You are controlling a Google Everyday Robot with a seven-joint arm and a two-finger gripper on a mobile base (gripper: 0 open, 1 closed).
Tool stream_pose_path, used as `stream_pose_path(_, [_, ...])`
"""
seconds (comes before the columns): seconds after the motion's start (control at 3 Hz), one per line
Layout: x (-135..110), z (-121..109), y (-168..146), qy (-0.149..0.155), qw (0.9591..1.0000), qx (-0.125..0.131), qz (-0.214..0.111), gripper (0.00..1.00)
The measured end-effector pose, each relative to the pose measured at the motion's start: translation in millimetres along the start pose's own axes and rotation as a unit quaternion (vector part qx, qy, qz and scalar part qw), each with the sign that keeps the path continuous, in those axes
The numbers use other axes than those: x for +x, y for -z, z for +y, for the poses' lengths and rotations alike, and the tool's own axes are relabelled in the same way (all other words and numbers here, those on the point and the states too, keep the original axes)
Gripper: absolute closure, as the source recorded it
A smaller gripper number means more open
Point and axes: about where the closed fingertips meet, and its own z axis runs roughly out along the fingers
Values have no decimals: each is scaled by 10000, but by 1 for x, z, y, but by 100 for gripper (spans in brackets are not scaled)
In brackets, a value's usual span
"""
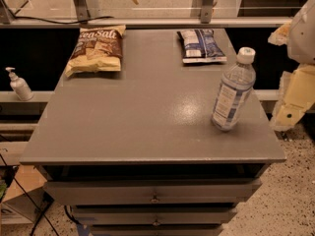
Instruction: Knock blue plastic bottle over
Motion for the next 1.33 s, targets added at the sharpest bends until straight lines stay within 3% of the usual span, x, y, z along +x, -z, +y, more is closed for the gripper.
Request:
stream_pose_path(0.33, [-1, -1, 2, 6, 10000, 41, -62, 0])
stream_pose_path(0.67, [-8, -3, -4, 64, 9991, -7, -418, 0])
stream_pose_path(1.0, [-23, -8, -20, 153, 9943, -184, -1036, 0])
stream_pose_path(1.33, [-33, -13, -41, 111, 9839, -449, -1728, 0])
